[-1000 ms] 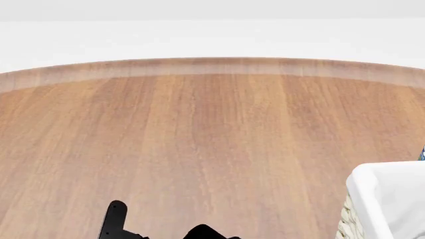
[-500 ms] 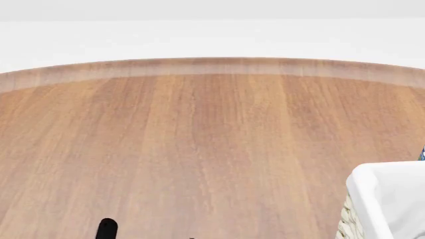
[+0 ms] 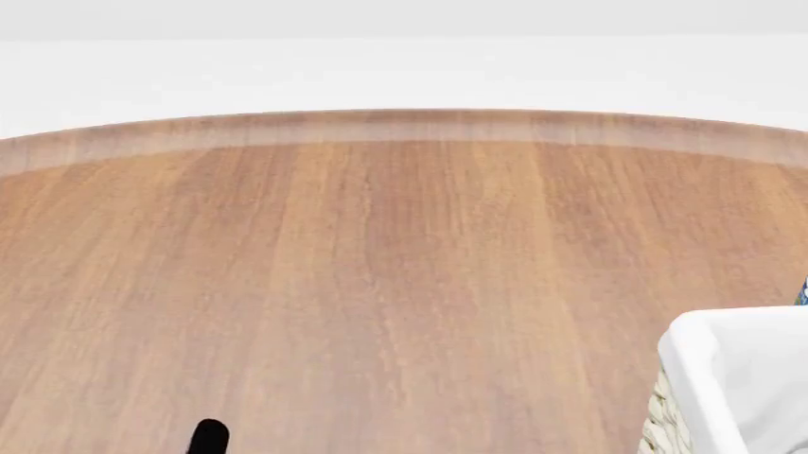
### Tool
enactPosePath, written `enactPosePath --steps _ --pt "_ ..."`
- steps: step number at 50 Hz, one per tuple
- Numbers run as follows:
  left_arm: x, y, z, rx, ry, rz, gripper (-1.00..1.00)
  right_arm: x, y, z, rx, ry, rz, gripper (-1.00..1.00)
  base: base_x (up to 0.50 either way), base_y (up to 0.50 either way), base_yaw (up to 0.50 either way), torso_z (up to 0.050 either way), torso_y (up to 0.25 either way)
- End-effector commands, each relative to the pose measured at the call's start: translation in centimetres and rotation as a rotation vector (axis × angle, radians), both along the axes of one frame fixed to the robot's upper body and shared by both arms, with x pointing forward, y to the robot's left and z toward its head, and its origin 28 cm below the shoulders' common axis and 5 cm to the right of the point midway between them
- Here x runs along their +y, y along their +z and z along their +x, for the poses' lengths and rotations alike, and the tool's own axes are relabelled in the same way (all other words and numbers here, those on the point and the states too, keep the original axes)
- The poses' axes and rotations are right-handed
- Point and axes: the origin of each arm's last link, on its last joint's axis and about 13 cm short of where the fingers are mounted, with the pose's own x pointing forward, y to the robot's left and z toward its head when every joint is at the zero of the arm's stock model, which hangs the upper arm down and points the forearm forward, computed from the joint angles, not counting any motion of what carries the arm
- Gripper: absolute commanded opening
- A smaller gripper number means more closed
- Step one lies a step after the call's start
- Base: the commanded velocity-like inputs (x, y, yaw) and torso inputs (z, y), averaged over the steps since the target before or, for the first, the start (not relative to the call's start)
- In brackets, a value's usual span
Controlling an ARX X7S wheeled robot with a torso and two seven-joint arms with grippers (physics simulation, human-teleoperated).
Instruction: Pick the milk and place it in the basket.
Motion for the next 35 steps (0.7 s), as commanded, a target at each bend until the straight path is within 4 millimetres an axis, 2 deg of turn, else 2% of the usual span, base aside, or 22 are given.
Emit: enactPosePath --steps 1,8,15,31,35 --pt "0.1 0.0 0.0 0.002 0.002 0.0 1.0 -0.2 -0.6 -0.2 -0.02 0.0 -0.012 -1.0 0.0 0.0 0.0 0.0 0.0" --pt "0.1 0.0 0.0 0.001 0.002 0.0 1.0 -0.2 0.1 0.3 -0.067 -0.003 -0.001 -1.0 0.0 0.0 0.0 0.0 0.0" --pt "0.1 0.0 0.0 0.001 0.002 0.0 1.0 0.1 1.7 0.8 -0.084 0.005 0.028 -1.0 0.0 0.0 0.0 0.0 0.0" --pt "0.0 0.0 0.0 0.004 0.0 0.002 1.0 -0.4 8.7 1.4 -0.313 -0.095 0.12 -1.0 0.0 0.0 0.0 0.0 0.0" --pt "0.0 -0.1 0.1 0.004 0.0 0.001 1.0 -0.7 10.9 1.4 -0.415 -0.119 0.118 -1.0 0.0 0.0 0.0 0.0 0.0"
